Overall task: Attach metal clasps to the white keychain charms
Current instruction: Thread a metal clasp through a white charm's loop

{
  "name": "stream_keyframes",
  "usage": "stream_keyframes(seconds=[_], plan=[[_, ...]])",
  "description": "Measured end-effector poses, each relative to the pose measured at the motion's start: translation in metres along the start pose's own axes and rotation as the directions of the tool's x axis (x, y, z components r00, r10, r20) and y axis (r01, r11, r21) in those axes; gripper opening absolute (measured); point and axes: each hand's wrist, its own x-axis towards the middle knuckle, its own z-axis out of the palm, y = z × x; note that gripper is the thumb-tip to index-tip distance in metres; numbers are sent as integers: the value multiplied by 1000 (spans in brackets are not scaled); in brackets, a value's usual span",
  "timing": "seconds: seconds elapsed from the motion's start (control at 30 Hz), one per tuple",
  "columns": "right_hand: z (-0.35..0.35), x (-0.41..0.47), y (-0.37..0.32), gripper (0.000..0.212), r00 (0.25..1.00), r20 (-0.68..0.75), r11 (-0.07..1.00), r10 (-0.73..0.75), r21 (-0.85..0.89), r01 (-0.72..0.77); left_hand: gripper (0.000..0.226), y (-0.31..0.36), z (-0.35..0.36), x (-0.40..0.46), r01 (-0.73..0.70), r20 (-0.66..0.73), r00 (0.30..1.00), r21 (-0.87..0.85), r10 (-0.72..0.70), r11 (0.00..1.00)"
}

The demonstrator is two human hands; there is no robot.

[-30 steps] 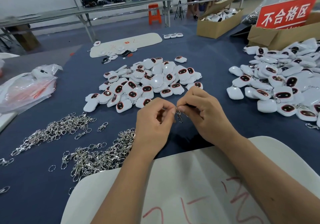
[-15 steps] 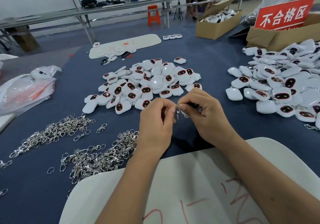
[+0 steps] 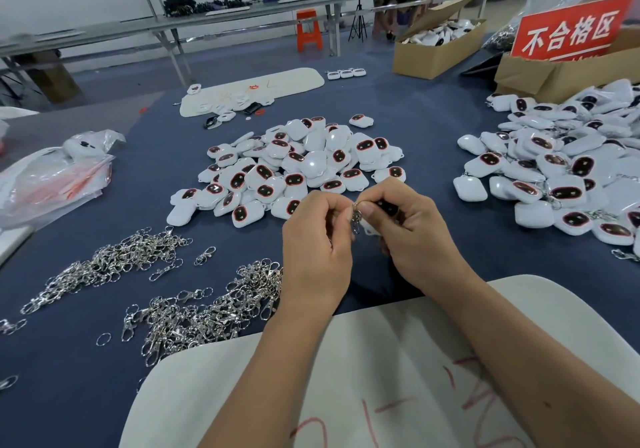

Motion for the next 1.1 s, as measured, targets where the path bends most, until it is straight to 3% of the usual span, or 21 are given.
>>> stream_keyframes(seconds=[0.1,0.27,0.37,0.5,0.73,1.1], plan=[[1,0,1,15,998,1,997,66,36,-66,12,-1,-4,2,-50,37,998,88,47,995],[-2,3,3,19,967,-125,958,221,214,-192,12,-6,-8,2,-143,197,975,216,101,966],[-3,2,3,13,959,-187,965,211,194,-175,12,-6,-5,1,-156,246,964,236,97,959],[-3,1,3,21,951,-247,969,187,205,-137,14,-6,-5,1,-164,267,958,232,99,959],[-2,-1,-1,24,952,-264,983,157,137,-124,13,-1,-1,-1,-163,290,953,256,85,953],[7,-5,-4,30,935,-346,994,80,-37,-99,20,9,3,-7,-16,255,963,366,-84,930]])
